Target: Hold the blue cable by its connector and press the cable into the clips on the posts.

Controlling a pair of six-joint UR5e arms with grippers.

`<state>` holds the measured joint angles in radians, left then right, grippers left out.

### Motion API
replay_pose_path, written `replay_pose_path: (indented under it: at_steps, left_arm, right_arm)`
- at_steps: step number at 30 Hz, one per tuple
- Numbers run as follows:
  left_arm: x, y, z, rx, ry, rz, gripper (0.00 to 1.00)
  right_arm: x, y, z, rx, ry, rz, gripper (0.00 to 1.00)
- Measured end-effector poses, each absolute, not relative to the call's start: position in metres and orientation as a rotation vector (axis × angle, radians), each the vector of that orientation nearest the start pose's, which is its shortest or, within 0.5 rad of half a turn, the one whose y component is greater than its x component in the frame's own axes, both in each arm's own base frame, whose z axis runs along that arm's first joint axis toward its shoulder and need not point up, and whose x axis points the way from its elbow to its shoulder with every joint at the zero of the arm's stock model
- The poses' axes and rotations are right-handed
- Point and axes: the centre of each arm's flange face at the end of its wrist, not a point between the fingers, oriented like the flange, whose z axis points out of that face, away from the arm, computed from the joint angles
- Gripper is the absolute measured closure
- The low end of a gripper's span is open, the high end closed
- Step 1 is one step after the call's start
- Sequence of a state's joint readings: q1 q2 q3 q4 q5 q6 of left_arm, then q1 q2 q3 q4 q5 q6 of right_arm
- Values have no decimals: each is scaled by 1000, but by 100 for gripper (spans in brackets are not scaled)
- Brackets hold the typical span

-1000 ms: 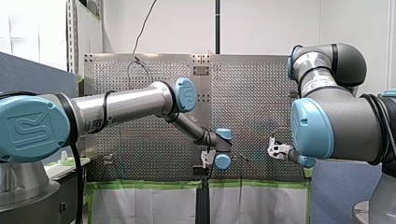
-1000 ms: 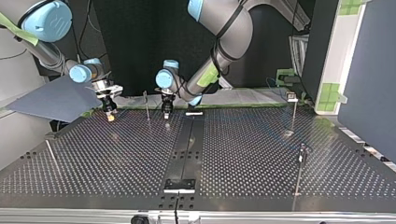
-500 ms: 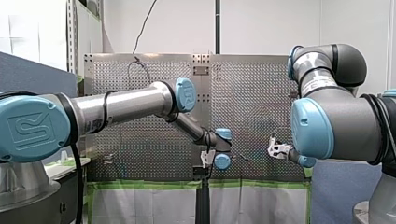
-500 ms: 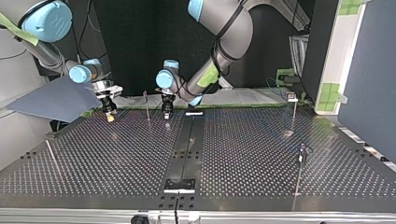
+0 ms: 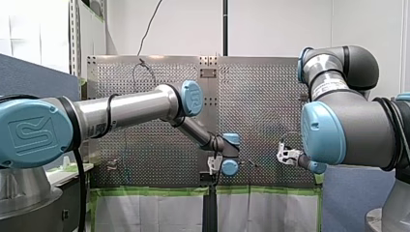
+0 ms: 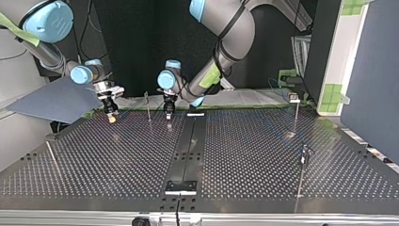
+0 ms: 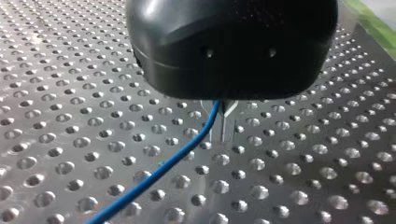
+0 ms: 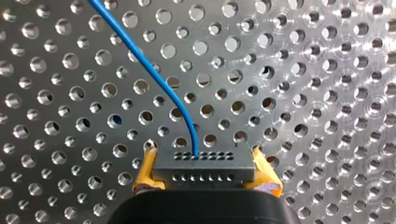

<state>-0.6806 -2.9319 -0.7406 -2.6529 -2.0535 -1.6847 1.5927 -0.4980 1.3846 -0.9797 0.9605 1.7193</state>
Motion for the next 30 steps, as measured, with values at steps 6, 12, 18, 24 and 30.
replay_pose_path:
  at_steps: [6,12,18,24,30]
  left_arm:
    - [586,-589,-66,98,1636,-208,4]
    - [568,-591,-78,154,1660,-220,0]
    - [556,-595,-84,209,1679,-256,7]
    - [547,-599,-73,247,1673,-293,44]
    - [548,-604,-41,234,1618,-324,100]
  right_arm:
    - [206,-707,-31,1574,-895,1773,100]
    - [207,-706,-32,1576,-896,1772,100]
    - [207,-705,-33,1583,-905,1760,100]
    - [207,-703,-36,1590,-926,1714,100]
    - [208,-698,-40,1626,-936,1670,100]
